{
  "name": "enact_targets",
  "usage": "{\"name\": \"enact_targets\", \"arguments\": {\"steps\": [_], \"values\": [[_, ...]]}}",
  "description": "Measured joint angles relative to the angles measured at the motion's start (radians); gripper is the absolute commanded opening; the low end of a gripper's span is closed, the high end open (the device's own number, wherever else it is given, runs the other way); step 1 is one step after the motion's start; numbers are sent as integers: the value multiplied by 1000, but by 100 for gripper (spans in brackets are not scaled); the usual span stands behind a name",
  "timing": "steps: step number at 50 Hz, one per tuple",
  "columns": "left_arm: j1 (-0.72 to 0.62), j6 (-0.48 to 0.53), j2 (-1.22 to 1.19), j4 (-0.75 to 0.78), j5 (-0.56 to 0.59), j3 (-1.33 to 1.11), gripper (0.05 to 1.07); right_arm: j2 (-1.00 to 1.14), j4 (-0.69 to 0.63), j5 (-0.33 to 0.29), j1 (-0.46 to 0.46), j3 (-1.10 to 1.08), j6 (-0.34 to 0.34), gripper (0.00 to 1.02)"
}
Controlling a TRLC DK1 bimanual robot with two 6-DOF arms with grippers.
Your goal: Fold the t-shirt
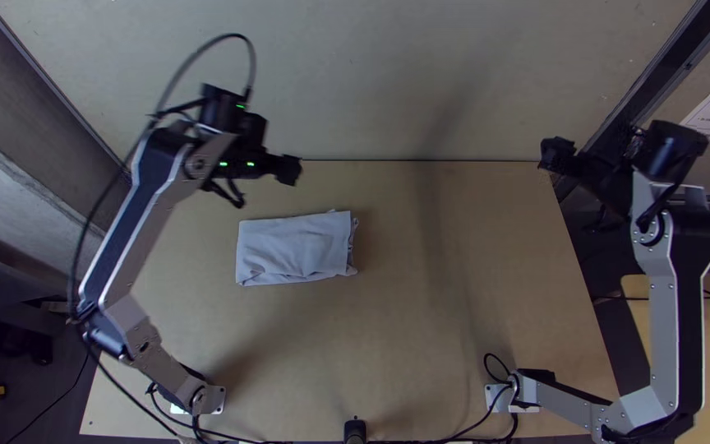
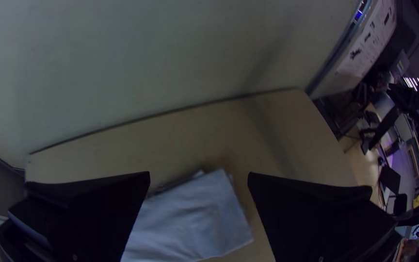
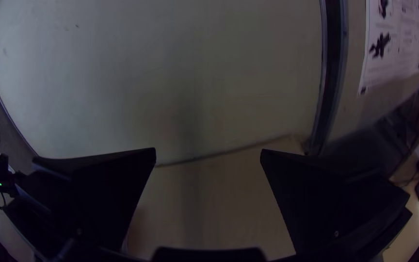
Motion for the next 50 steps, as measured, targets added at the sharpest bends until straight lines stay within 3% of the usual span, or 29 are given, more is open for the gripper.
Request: {"name": "enact_targets", "arguments": {"steps": [5,16,20,27,40,50], "values": [[87,36,-81,45,0,-53,102,-2,61,33,12,42,-40,99],[282,84,-336,340,0,-326,102,-63,255,91,85,17,-157,99],[344,84,-430,388,-1,-408,102,-144,382,98,111,-62,-209,99],[418,85,-611,537,-27,-601,102,-298,484,104,143,-176,-263,99],[563,115,-1012,846,-46,-1068,102,-616,748,139,144,-506,-367,99],[615,140,-1312,964,-49,-1355,102,-849,804,156,132,-759,-422,99]]}}
